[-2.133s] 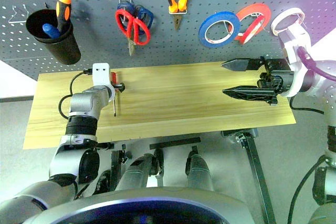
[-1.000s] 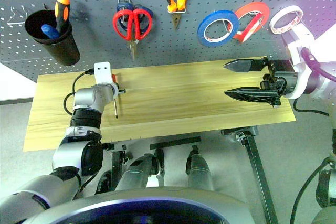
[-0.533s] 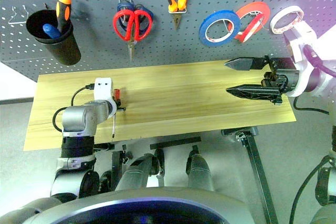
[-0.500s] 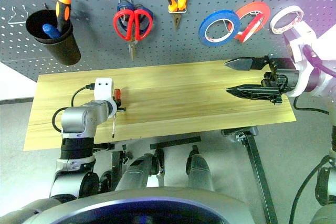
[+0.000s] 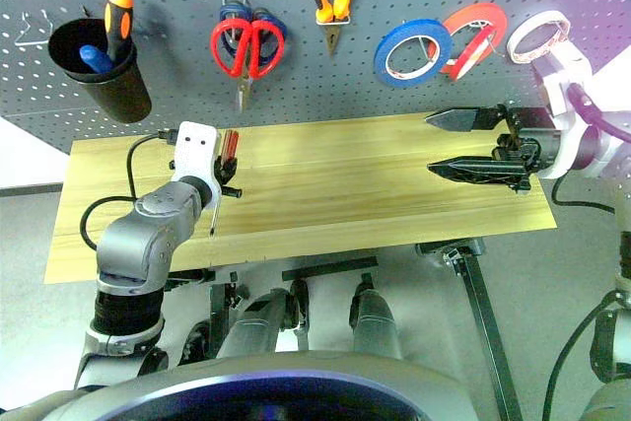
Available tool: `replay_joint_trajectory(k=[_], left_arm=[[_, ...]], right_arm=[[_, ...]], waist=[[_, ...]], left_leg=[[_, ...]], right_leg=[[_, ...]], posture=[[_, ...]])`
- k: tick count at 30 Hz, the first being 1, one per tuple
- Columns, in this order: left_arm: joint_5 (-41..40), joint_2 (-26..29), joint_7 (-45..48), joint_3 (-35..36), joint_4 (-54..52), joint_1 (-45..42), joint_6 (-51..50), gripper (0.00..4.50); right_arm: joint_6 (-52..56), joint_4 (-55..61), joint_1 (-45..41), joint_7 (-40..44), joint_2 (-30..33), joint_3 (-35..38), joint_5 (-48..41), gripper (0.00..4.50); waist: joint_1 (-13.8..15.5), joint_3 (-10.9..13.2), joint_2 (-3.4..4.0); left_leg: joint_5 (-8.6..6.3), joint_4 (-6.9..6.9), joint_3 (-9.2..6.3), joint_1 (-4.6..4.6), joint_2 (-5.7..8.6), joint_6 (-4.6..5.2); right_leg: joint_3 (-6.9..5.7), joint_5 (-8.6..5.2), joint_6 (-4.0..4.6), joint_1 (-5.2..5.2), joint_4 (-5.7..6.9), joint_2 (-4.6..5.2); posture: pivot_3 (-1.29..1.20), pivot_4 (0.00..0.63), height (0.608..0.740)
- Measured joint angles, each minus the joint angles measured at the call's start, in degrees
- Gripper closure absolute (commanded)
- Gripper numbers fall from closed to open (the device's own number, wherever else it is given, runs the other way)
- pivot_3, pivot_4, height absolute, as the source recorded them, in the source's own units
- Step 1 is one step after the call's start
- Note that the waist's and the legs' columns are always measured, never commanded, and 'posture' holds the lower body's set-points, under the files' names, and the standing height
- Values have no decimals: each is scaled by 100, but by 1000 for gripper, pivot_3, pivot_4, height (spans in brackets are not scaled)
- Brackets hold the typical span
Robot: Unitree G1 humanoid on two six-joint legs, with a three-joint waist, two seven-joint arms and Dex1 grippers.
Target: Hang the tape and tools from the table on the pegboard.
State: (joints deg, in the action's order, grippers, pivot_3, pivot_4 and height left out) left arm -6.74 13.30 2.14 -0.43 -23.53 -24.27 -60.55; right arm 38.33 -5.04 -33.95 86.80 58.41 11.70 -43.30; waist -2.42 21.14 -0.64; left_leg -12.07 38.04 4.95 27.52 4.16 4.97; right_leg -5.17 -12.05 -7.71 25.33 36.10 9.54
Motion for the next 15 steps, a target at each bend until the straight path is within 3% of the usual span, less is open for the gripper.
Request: replay_joint_trajectory(k=[15], left_arm=[[49,34,56,234,-875,598,755,3601]], right_arm=[[-206,-419,-240,203,-1,-74,243,0]], waist=[[10,-1,0]], left_leg=[[0,-1,3,0,0,1]], right_leg=[[0,1,-1,1,-2,2]], posture=[[-170,307,723]])
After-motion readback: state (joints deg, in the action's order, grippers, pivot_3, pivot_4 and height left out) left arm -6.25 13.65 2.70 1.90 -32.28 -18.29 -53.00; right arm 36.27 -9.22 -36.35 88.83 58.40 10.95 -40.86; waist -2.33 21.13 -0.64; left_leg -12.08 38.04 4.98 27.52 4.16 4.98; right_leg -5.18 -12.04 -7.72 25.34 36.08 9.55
